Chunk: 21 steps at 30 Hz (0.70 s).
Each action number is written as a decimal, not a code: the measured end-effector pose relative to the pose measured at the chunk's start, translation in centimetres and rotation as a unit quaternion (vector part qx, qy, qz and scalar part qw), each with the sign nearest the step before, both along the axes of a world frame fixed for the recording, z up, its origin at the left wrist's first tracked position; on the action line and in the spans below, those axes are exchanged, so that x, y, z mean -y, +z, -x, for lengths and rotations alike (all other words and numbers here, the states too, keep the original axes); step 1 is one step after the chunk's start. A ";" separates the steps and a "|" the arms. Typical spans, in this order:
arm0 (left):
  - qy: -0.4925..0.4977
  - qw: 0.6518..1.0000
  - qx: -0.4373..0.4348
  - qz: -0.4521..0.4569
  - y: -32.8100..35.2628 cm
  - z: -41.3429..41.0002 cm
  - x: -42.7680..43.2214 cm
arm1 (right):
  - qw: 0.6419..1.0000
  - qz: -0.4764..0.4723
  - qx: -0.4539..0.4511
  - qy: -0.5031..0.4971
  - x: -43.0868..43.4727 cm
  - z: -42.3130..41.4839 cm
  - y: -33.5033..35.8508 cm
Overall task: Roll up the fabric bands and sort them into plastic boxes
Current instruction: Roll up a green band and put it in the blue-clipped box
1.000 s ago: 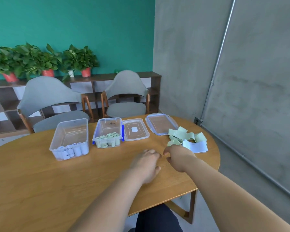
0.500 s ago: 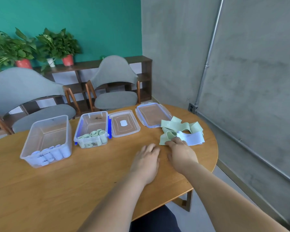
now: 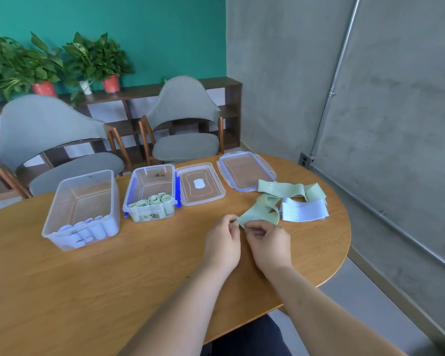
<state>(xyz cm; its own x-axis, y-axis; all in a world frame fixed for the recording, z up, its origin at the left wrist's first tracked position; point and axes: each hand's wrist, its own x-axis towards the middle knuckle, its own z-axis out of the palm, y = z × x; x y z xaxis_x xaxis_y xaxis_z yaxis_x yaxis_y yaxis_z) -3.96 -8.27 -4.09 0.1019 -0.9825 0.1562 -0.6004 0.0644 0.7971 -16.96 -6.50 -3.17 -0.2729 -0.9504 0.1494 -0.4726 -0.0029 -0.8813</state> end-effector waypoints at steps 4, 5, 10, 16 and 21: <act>0.064 0.994 -0.076 -0.052 1.1 -1.2 0.5 | 0.997 -0.012 0.062 0.033 -0.7 -1.9 0.6; 0.079 0.991 -0.094 -0.058 1.1 -1.6 0.5 | 0.996 -0.018 0.070 0.048 -1.0 -2.3 0.7; 0.123 0.981 -0.122 -0.082 1.1 -4.1 -0.5 | 0.994 -0.032 0.062 0.079 -2.0 -3.5 0.6; 0.150 0.977 -0.129 -0.085 1.1 -7.0 -2.7 | 0.999 -0.034 0.011 0.030 -2.9 -4.7 0.8; 0.162 0.981 -0.073 -0.073 1.4 -9.7 -4.9 | 0.998 -0.040 -0.015 0.041 -3.9 -6.4 1.3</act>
